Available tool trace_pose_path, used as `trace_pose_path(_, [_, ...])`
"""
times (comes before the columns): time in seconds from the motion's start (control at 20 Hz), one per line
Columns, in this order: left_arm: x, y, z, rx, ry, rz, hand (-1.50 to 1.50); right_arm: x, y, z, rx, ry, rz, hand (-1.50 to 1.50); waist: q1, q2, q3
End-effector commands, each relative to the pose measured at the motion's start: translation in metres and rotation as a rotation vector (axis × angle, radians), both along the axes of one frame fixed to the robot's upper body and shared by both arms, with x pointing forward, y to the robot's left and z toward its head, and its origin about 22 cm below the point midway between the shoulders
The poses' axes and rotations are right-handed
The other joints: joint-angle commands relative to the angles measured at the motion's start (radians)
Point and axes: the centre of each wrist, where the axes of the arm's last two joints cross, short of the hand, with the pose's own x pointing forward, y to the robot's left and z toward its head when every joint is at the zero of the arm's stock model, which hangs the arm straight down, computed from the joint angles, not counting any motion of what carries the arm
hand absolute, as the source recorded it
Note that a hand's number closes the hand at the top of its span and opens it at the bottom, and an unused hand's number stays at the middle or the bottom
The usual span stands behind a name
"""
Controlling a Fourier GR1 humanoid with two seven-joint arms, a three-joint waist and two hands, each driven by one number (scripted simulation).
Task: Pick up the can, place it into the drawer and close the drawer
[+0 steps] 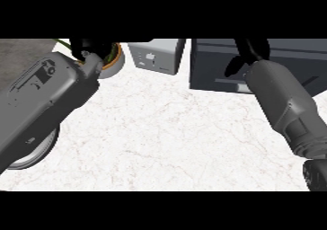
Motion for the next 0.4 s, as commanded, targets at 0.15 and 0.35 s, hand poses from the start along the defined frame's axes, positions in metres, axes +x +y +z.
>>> trace_pose_path(0.15, [-0.005, 0.006, -0.007, 0.012, 0.014, -0.004, -1.50, 0.009, 0.025, 0.028, 0.490, -0.042, 0.057, -1.50, 0.005, -0.020, -0.007])
trace_pose_path(0.35, [-0.009, 0.006, 0.005, -0.008, -0.003, -0.002, -1.50, 0.012, 0.018, 0.037, 0.531, -0.029, 0.076, -1.50, 0.021, -0.012, -0.009])
